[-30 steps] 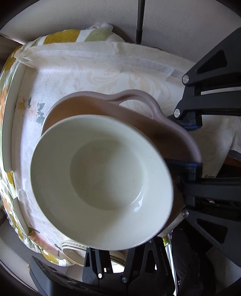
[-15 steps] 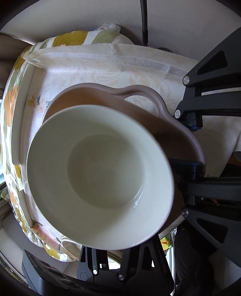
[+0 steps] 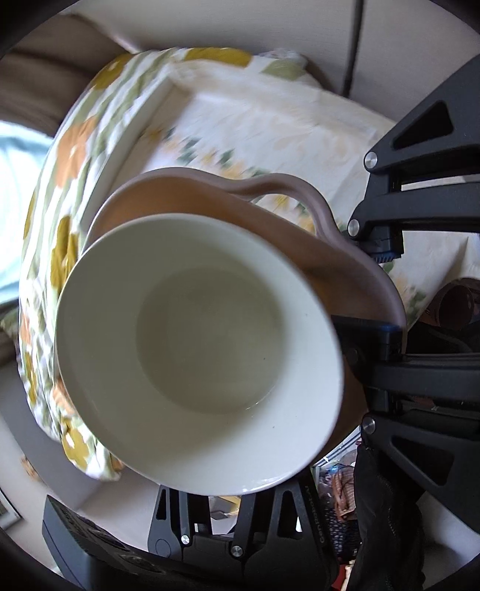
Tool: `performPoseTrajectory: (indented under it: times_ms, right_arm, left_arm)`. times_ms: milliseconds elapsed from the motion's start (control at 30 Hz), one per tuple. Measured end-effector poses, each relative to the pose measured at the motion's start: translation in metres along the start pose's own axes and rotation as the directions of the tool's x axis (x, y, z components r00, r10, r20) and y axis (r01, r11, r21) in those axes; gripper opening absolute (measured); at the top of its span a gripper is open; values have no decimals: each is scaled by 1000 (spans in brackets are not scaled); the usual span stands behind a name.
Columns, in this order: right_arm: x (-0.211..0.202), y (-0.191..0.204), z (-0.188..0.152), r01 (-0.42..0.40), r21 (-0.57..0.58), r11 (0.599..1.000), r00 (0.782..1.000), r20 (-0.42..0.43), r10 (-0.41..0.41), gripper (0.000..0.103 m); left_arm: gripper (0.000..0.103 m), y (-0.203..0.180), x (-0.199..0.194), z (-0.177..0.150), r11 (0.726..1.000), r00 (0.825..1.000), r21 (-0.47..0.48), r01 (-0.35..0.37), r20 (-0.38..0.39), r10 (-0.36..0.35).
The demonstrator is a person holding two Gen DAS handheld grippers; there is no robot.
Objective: Organize plates and bowls
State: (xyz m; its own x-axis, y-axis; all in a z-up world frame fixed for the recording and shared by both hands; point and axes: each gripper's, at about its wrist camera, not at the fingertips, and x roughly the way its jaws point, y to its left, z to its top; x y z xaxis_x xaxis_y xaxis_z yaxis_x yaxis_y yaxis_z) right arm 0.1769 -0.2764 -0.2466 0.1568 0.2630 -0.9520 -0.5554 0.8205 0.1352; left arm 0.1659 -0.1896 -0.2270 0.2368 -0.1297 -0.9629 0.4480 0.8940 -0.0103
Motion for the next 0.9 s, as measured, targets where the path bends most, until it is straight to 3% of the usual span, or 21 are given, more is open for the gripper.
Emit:
performPoseTrajectory:
  times_ms: [267, 533, 900]
  right_arm:
    - [22, 65, 53, 2, -25, 1000, 1000, -1, -2, 21]
    - [62, 116, 90, -7, 68, 998, 1000, -23, 9, 21]
    - [98, 151, 98, 12, 163, 986, 998, -66, -1, 21]
  left_arm:
    - [21, 72, -13, -30, 1000, 1000, 8, -8, -5, 8]
    - [21, 159, 14, -35, 997, 998, 77, 20, -65, -15]
    - [21, 195, 38, -48, 991, 992, 113, 74, -112, -61]
